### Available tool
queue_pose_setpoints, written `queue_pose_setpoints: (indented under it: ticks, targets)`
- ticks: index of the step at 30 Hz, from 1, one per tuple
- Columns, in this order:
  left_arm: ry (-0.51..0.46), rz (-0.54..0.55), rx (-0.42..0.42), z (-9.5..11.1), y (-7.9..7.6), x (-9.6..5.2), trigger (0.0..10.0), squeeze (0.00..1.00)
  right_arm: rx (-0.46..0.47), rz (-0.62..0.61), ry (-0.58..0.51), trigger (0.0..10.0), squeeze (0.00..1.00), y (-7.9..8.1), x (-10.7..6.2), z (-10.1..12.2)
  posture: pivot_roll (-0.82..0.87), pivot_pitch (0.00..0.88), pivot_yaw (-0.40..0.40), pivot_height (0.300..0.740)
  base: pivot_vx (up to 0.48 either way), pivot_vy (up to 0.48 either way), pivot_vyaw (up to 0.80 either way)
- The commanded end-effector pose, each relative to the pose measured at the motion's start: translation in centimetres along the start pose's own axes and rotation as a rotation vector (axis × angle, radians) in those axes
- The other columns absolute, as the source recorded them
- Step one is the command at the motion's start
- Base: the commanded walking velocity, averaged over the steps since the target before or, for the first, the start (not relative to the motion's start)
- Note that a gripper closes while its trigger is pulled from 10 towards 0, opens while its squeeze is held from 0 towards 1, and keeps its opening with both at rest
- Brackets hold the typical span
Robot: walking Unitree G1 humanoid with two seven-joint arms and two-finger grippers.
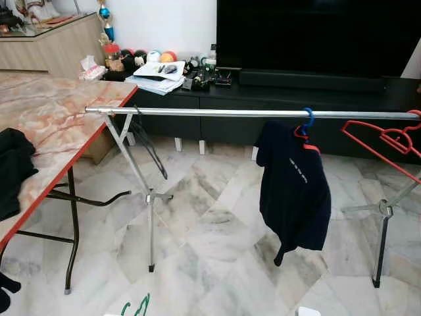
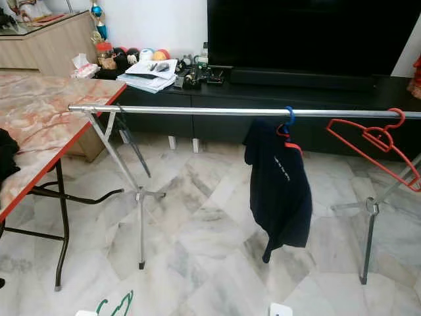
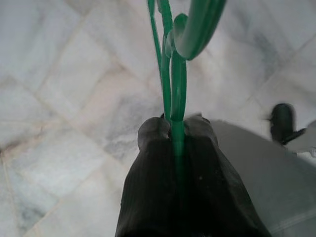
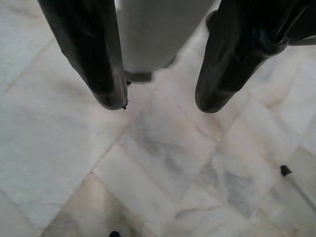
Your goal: Hang hanger
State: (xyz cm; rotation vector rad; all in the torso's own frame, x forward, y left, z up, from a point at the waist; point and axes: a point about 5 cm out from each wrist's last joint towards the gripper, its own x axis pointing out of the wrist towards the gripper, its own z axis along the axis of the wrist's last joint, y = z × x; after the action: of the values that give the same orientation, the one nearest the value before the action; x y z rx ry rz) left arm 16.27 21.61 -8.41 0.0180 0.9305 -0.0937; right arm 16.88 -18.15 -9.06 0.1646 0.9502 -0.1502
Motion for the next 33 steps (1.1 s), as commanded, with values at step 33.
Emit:
queue_pose_setpoints:
  ticks: [33]
  targets:
    - [0.044,0.078,-0.057,-1.4,0.7,-0.4,10.0,0.00,-0.051,0.028,0.015,10.0,0.00,-0.6,-0.2,-0.4,-0.03,0.079,0.028,0.721,0.000,-0.185,0.00]
